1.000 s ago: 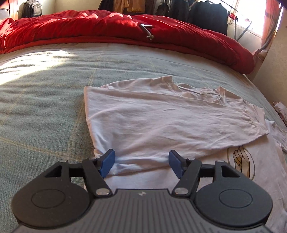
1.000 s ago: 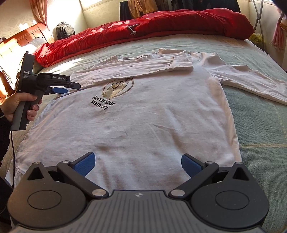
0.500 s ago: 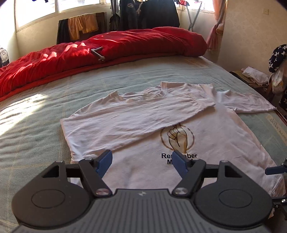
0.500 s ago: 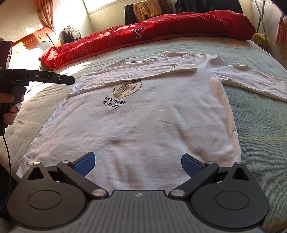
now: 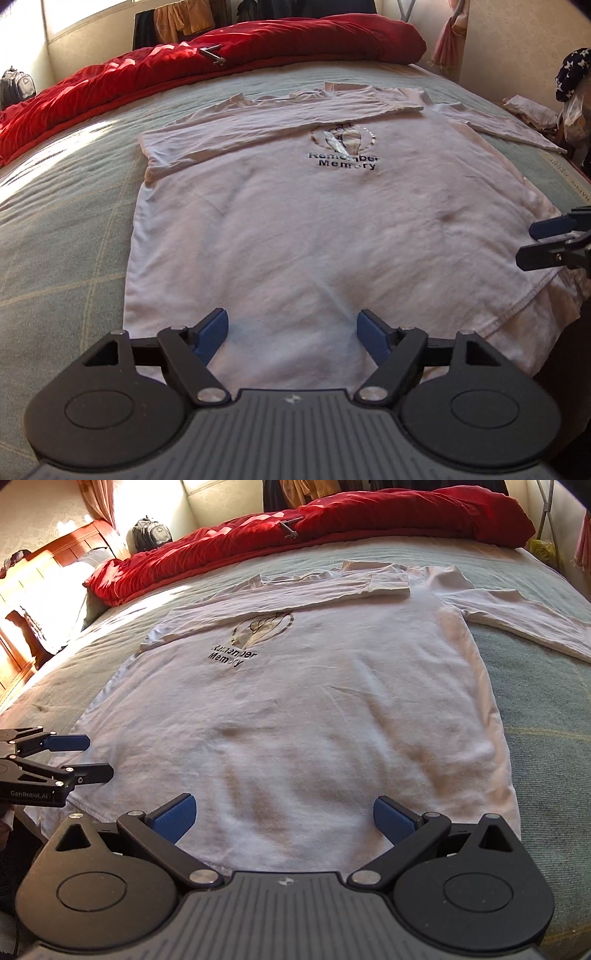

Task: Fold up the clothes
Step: 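Move the open left gripper back over the shirt hem, then turn the open right gripper toward the shirt hem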

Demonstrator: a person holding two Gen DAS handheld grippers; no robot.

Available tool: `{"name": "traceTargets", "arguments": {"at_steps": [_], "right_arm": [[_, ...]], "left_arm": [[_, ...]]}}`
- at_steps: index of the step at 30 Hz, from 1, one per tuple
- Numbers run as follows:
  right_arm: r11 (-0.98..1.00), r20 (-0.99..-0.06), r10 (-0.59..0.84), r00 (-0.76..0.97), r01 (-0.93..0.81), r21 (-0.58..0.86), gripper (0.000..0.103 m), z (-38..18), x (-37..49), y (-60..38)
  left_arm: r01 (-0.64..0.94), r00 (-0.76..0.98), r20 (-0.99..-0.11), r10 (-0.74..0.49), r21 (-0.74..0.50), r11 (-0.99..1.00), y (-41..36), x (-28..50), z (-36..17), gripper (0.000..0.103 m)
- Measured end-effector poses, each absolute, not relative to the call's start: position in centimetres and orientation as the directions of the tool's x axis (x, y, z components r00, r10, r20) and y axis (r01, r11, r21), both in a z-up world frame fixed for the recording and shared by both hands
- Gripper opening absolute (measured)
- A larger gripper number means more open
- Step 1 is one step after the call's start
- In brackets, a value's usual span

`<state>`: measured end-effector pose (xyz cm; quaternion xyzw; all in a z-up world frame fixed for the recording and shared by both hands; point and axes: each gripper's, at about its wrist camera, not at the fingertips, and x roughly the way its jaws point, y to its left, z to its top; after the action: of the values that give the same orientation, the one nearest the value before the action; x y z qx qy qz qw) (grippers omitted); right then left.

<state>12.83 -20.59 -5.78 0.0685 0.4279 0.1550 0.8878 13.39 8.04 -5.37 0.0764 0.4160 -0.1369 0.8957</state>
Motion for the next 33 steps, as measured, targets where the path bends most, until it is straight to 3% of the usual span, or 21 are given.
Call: {"name": "traceTargets", "arguments": {"at_steps": [6, 13, 21, 27, 33], "right_arm": [[0.954, -0.761, 0.28, 0.585, -0.258, 0.152, 0.103, -6.5, 12.6, -19.3], [0.958, -0.749, 0.241, 0.617, -0.277, 0.08, 0.103, -7.1, 11.9, -18.6], [0.94, -0.745, 0.302, 0.595, -0.314, 0.13, 0.103, -6.6, 10.9, -20.4], [0.937, -0.742, 0.332, 0.582, -0.295, 0.188, 0.103, -5.7, 10.6, -22.8], [0.917, -0.661, 0.399, 0.635, -0.27, 0.294, 0.103, -2.3, 15.3, -26.1]], "left_arm": [[0.227, 0.655, -0.742, -0.143, 0.012, 0.974, 8.0, 10.5, -5.0, 0.078], [0.289, 0.731, -0.654, -0.195, 0.038, 0.957, 4.9, 9.7, -3.2, 0.079], [0.303, 0.661, -0.716, -0.223, -0.017, 0.953, 2.6, 12.0, -6.0, 0.079], [0.302, 0.666, -0.7, -0.256, -0.061, 0.951, 3.2, 11.6, -6.3, 0.083], [0.299, 0.668, -0.698, -0.259, -0.068, 0.952, 3.2, 11.7, -6.3, 0.085]]}}
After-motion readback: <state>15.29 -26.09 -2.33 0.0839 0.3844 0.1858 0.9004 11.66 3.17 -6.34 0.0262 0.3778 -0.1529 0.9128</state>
